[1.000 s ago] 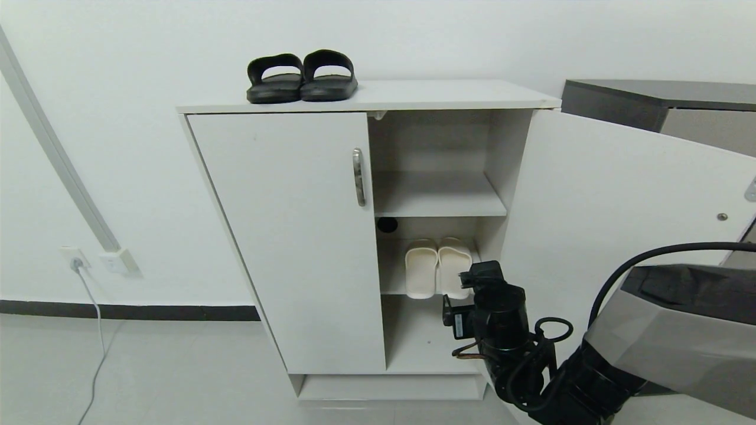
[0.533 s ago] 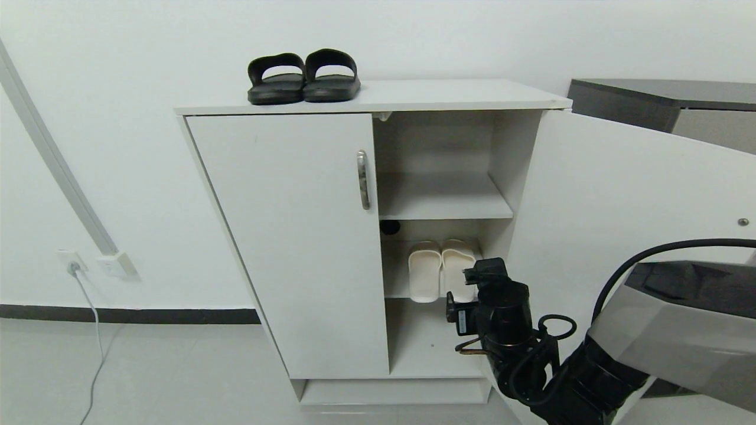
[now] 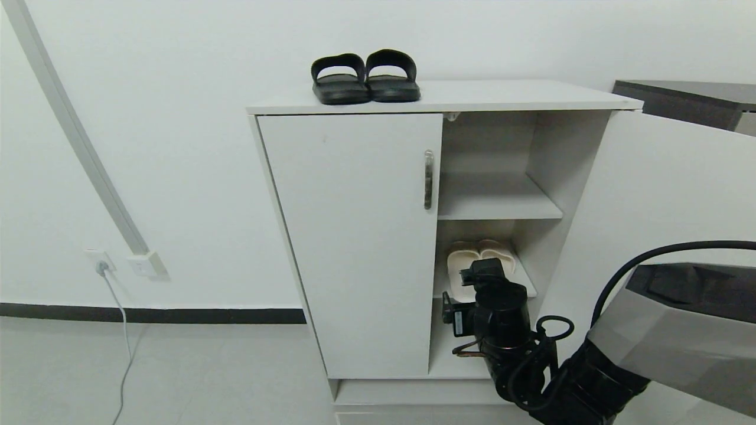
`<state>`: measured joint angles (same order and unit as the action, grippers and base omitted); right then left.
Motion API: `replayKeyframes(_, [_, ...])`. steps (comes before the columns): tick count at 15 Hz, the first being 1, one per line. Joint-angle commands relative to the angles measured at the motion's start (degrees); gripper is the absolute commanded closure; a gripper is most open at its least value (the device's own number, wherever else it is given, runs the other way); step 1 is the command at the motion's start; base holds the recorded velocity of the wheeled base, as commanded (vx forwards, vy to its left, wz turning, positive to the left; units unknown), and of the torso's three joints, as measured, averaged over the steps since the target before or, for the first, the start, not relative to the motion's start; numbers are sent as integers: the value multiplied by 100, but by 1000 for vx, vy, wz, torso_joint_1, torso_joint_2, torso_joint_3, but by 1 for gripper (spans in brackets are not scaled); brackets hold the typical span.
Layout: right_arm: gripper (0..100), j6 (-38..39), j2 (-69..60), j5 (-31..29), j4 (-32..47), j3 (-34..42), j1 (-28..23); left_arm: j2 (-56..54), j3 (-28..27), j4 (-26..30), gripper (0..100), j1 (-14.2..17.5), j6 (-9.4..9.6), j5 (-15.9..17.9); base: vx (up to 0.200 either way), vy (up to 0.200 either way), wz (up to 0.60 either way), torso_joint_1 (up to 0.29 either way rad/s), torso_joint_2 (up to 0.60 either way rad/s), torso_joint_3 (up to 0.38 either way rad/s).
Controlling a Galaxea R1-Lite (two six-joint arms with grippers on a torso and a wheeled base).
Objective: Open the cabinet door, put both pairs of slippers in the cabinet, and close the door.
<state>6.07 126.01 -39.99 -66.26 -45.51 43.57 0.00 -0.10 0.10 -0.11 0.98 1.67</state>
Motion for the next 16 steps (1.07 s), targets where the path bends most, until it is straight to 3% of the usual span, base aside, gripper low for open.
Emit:
replayKeyframes(1, [0, -1, 2, -1, -28, -2, 11, 9, 1, -1, 100, 2, 8, 0, 0, 200, 0, 2, 7, 2])
replayKeyframes(6, [0, -53, 2, -1, -256, 95, 11, 9, 1, -1, 100, 2, -1, 0, 0, 200, 0, 1, 3, 5])
replayKeyframes(16, [0, -721, 2, 404, -1232, 543, 143, 9, 1, -1, 100, 2, -1, -9, 0, 0, 0, 0, 0, 0])
